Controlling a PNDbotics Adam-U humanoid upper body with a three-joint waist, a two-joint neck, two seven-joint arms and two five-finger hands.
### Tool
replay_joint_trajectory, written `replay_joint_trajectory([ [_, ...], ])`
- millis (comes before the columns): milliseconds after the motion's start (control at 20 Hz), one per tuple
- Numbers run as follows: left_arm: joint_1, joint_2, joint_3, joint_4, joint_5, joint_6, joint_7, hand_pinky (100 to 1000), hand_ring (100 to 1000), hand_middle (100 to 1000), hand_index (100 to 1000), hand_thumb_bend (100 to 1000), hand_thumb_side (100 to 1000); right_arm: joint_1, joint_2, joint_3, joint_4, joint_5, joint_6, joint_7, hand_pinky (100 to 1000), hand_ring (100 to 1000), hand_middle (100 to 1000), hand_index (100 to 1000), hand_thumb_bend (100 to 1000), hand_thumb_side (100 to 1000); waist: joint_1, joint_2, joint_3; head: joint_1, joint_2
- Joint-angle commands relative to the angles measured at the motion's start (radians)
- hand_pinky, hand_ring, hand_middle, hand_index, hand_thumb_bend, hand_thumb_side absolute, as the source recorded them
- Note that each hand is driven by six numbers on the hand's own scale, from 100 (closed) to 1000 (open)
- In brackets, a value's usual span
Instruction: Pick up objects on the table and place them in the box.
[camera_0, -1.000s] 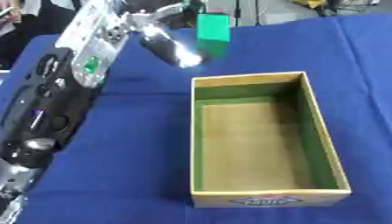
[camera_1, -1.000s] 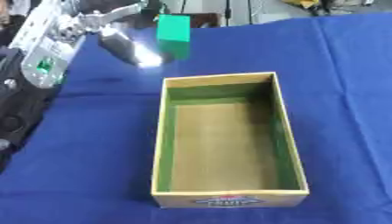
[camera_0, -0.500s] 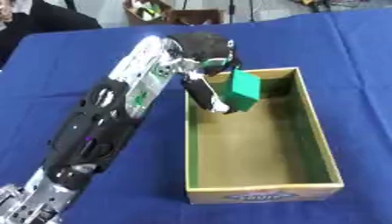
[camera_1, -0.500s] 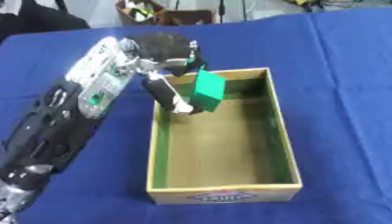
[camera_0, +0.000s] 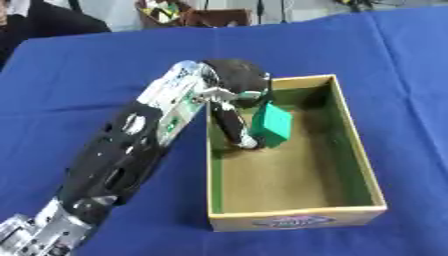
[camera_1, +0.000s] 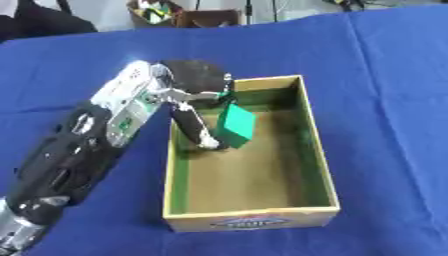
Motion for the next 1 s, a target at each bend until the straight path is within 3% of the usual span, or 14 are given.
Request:
replay_joint_trajectory([
  [50, -0.012, 0.003, -0.004, -0.003, -0.006, -0.017, -0.018, 249, 502, 473, 662, 100, 346, -0.009, -0.019, -0.003, -0.016, 0.004, 0.003, -0.001, 738, 809, 653, 764, 100, 800, -0.004, -0.018, 0.000, 0.000, 0.001],
  [100, -0.011, 0.003, -0.006, 0.000, -0.007, -0.022, -0.028, 289, 537, 536, 744, 100, 483, -0.009, -0.018, -0.003, -0.016, 0.004, 0.003, -0.002, 738, 809, 653, 764, 100, 800, -0.004, -0.018, 0.000, -0.001, 0.001],
  [300, -0.008, 0.002, -0.006, 0.013, -0.016, -0.029, -0.081, 459, 699, 738, 915, 100, 707, -0.010, -0.018, -0.002, -0.016, 0.004, 0.003, -0.001, 738, 809, 653, 763, 100, 799, -0.003, -0.019, 0.000, 0.000, 0.000],
  [350, -0.007, 0.002, -0.006, 0.015, -0.017, -0.032, -0.096, 498, 731, 766, 939, 152, 778, -0.010, -0.018, -0.002, -0.016, 0.004, 0.004, -0.001, 739, 809, 653, 764, 100, 799, -0.003, -0.020, 0.000, 0.000, -0.001],
  [400, -0.007, 0.001, -0.004, 0.015, -0.016, -0.035, -0.110, 532, 755, 796, 962, 324, 836, -0.010, -0.017, -0.002, -0.016, 0.004, 0.004, -0.001, 738, 809, 653, 763, 100, 799, -0.003, -0.021, 0.000, 0.000, -0.002],
  [450, -0.007, 0.001, -0.001, 0.011, -0.015, -0.037, -0.124, 540, 761, 801, 970, 423, 871, -0.010, -0.017, -0.002, -0.016, 0.004, 0.004, -0.001, 738, 809, 653, 763, 100, 799, -0.003, -0.021, 0.001, -0.001, -0.004],
  [700, -0.006, 0.004, 0.020, -0.036, -0.006, -0.028, -0.151, 572, 793, 837, 999, 638, 943, -0.009, -0.016, -0.002, -0.016, 0.004, 0.003, -0.001, 738, 809, 653, 763, 100, 799, -0.002, -0.024, 0.003, 0.000, -0.008],
  [1000, 0.000, 0.019, 0.080, -0.143, 0.036, -0.010, -0.095, 511, 767, 787, 940, 605, 1000, -0.009, -0.016, -0.003, -0.016, 0.005, 0.003, -0.002, 737, 808, 652, 762, 100, 797, -0.001, -0.029, 0.006, 0.002, -0.013],
])
